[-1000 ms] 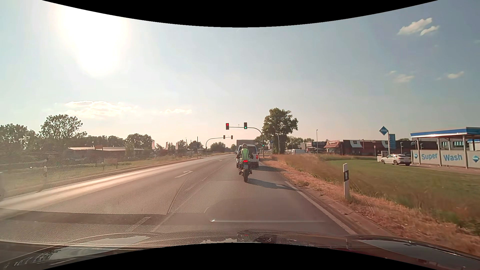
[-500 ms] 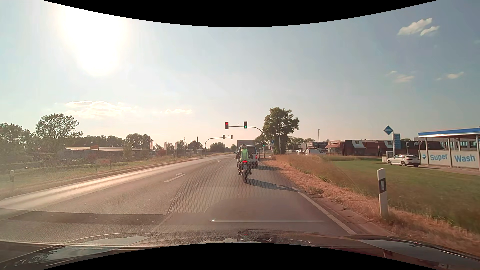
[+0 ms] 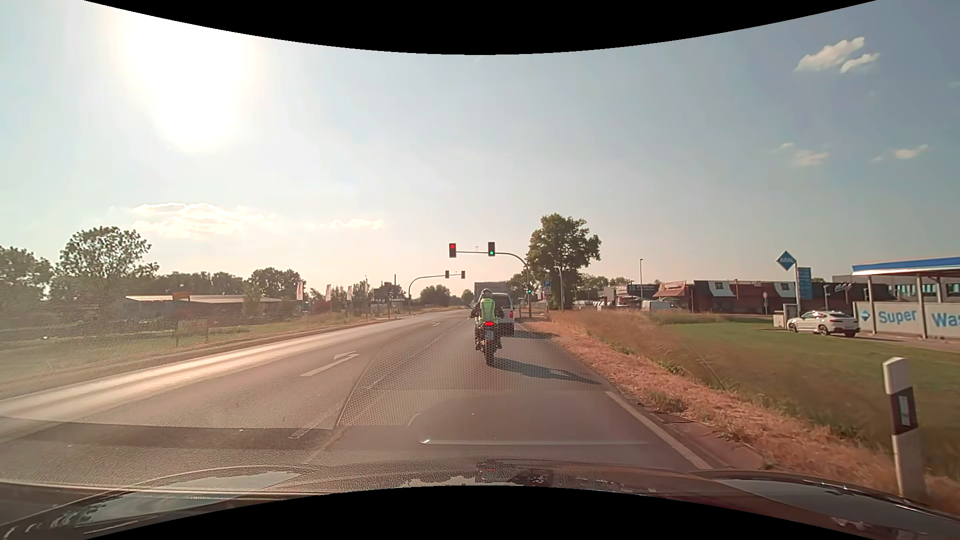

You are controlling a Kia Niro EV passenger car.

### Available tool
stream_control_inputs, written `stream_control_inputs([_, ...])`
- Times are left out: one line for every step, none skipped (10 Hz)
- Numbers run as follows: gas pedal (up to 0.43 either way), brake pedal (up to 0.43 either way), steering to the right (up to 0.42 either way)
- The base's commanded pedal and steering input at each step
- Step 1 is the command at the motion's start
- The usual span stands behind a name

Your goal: Follow the waypoints while adhering to traffic rules and regulations

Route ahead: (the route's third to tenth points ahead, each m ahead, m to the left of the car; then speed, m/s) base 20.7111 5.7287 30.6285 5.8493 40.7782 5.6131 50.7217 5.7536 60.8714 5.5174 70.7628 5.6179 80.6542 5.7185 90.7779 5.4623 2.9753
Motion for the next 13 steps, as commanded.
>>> stream_control_inputs([0.0,0.0,-0.003])
stream_control_inputs([0.0,0.0,-0.003])
stream_control_inputs([0.0,0.0,-0.003])
stream_control_inputs([0.0,0.0,-0.003])
stream_control_inputs([0.0,0.0,-0.003])
stream_control_inputs([0.0,0.0,-0.003])
stream_control_inputs([0.0,0.0,-0.003])
stream_control_inputs([0.0,0.0,-0.003])
stream_control_inputs([0.0,0.0,-0.004])
stream_control_inputs([0.0,0.0,-0.003])
stream_control_inputs([0.0,0.0,-0.003])
stream_control_inputs([0.0,0.0,-0.004])
stream_control_inputs([0.0,0.0,-0.003])
